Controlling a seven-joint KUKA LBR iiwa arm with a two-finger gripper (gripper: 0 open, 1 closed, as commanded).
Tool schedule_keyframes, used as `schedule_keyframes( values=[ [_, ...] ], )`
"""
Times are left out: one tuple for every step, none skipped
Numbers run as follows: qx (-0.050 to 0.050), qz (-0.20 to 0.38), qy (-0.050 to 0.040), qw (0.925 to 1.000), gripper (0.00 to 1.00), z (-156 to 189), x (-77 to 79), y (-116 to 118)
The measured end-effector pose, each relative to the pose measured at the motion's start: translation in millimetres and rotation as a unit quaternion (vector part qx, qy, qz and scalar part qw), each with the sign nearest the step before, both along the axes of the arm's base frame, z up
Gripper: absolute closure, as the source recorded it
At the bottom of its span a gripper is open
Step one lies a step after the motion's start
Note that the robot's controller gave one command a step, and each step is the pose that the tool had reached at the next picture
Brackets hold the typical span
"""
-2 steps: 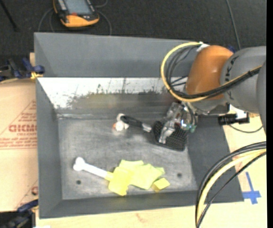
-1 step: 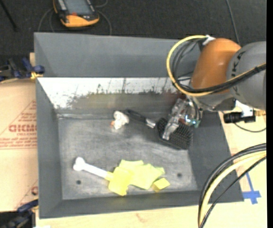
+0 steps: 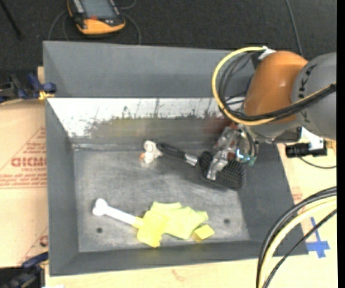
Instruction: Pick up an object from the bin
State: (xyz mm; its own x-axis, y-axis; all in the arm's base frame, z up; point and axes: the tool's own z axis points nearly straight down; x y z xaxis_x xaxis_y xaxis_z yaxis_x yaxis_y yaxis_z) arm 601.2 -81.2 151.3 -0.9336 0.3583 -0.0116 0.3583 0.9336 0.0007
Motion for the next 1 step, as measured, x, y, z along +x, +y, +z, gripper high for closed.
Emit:
schedule_keyframes(
  values=[
    [0.001, 0.005, 0.0028, 1.0, 1.0, -8.6, -6.0, 2.4]
  ],
)
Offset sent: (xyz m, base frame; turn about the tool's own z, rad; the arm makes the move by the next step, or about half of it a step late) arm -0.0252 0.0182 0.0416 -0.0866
